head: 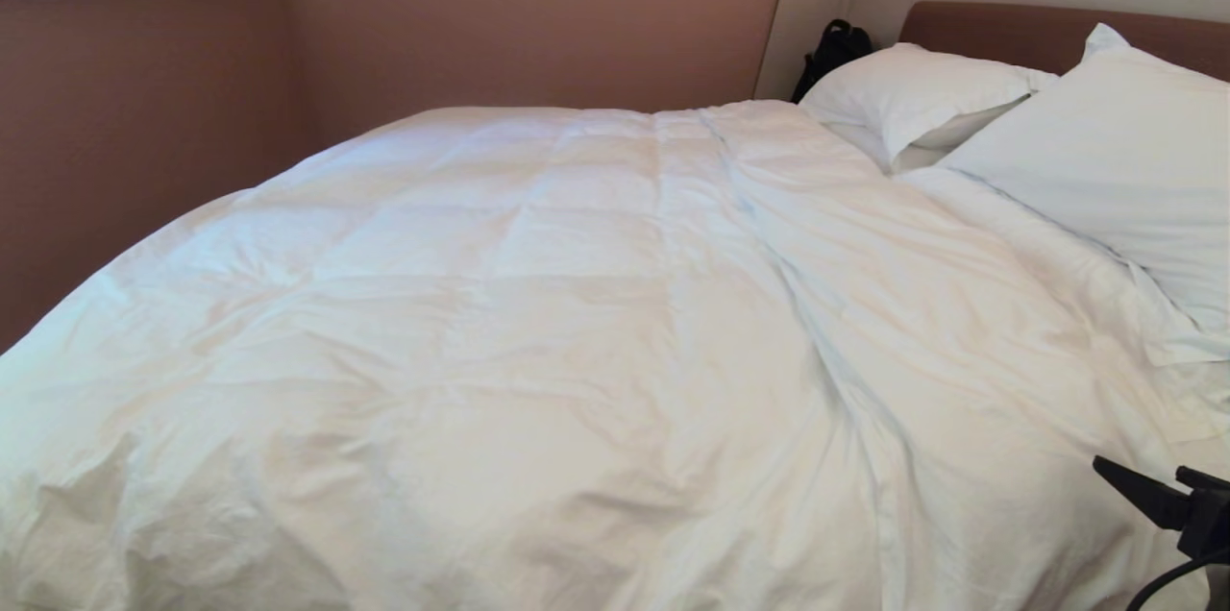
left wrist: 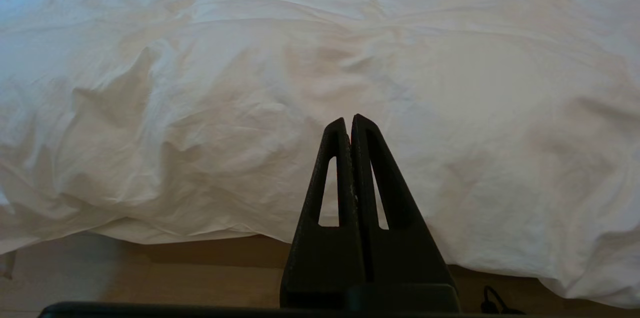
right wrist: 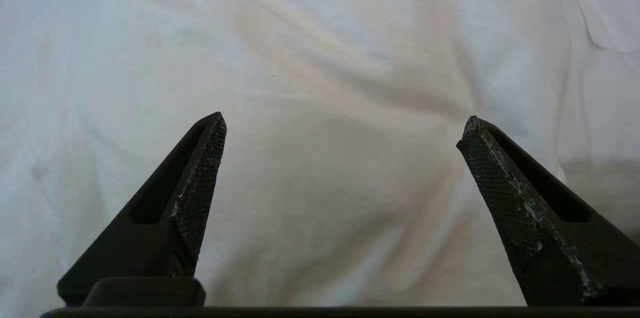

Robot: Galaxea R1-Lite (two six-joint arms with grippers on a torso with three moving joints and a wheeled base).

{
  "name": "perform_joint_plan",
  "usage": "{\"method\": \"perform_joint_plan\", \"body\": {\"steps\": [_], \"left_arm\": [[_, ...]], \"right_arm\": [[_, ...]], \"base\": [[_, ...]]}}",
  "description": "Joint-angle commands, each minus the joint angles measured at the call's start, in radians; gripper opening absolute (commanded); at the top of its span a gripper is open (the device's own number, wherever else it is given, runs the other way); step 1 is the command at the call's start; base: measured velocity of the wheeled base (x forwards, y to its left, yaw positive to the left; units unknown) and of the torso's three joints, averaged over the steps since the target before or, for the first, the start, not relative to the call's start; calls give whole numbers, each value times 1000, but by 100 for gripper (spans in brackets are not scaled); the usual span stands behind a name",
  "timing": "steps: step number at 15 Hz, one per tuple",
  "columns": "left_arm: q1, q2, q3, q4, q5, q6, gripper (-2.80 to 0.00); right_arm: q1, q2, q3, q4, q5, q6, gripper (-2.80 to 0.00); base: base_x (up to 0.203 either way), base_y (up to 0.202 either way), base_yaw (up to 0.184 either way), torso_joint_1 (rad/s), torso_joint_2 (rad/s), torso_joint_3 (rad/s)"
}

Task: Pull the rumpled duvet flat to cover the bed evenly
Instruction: Flatten the corners of the folded blanket

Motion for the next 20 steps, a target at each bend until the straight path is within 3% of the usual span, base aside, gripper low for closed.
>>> {"method": "perform_joint_plan", "body": {"steps": [1, 11, 16, 20], "left_arm": [[0, 0, 0, 0, 0, 0, -280], [0, 0, 0, 0, 0, 0, -280], [0, 0, 0, 0, 0, -1, -280], [0, 0, 0, 0, 0, 0, -280]], "right_arm": [[3, -56, 1, -3, 23, 60, 0], [37, -108, -38, -1, 15, 238, 0], [37, -133, -80, 3, 9, 367, 0], [37, -131, -83, 3, 4, 372, 0]], "base": [[0, 0, 0, 0, 0, 0], [0, 0, 0, 0, 0, 0], [0, 0, 0, 0, 0, 0], [0, 0, 0, 0, 0, 0]]}}
